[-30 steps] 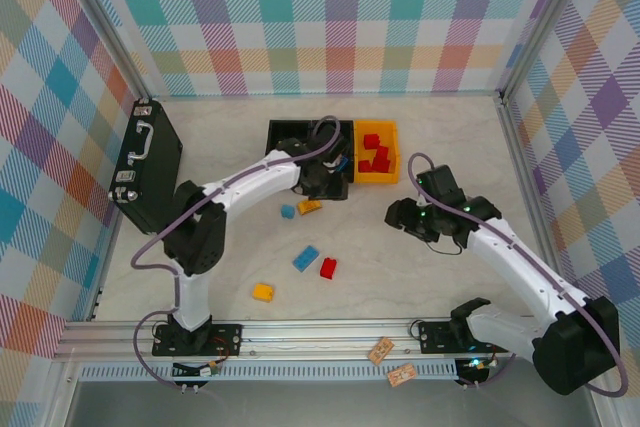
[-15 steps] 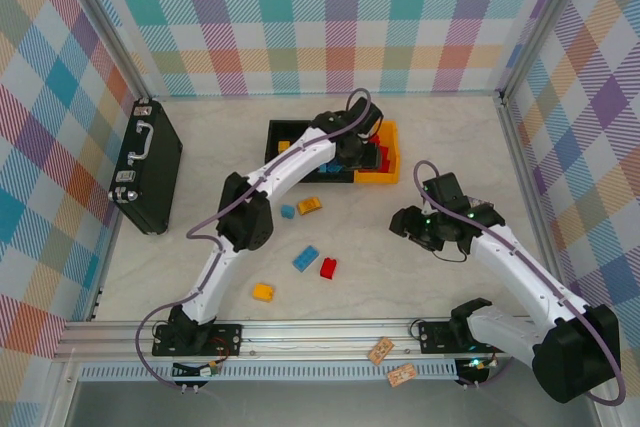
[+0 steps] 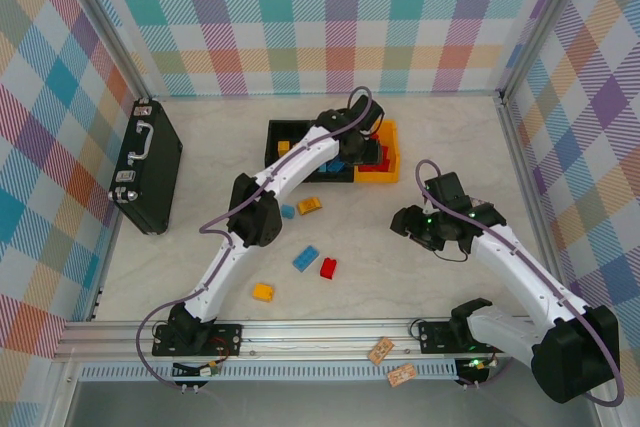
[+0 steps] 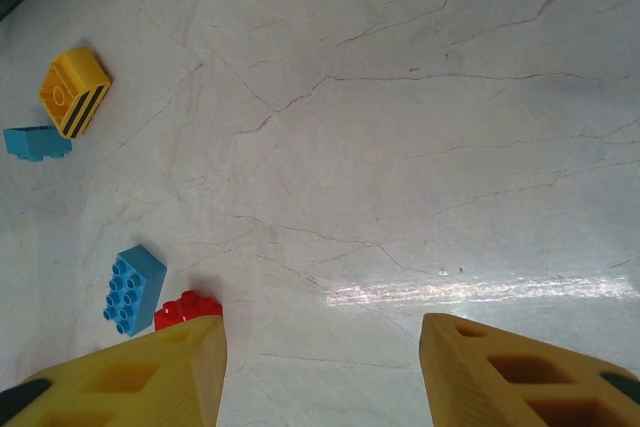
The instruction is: Sort the legos into containers by color
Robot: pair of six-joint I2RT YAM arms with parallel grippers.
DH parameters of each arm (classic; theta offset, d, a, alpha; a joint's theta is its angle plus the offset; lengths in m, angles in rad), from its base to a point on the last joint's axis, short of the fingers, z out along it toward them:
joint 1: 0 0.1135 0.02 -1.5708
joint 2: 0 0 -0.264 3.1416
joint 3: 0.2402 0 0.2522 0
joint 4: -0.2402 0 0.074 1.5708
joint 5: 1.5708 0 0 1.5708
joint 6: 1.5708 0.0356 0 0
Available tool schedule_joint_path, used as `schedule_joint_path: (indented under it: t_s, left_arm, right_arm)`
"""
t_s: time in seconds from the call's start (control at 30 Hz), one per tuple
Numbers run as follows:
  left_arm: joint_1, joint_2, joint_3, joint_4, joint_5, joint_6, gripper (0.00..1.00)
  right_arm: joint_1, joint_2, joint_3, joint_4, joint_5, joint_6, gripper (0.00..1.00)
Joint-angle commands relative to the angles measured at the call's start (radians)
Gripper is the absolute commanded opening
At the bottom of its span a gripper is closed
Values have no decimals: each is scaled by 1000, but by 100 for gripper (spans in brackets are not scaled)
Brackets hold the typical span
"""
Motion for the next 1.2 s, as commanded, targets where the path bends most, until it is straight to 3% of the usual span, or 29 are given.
schedule_joint_path:
  t_s: [0.0, 0.17, 0.5, 0.93, 1.17]
  left_arm:
    - [8, 13, 35, 16, -3, -9, 44]
    - [9, 8, 34, 21, -6, -12, 65]
    - [-18, -87, -34, 20, -10, -4, 65]
    - [-42, -521, -654, 210, -20, -2, 65]
    - [-39, -712, -949, 250, -65, -9, 65]
  right_arm:
    - [-6, -23, -9, -27, -16, 2, 54]
    - [-8, -32, -18, -22, -18, 8, 54]
    - [-8, -59, -35, -21, -22, 18, 54]
    - [-4, -21, 0, -27, -25, -15, 54]
    - [64, 23, 22, 15, -22, -6, 54]
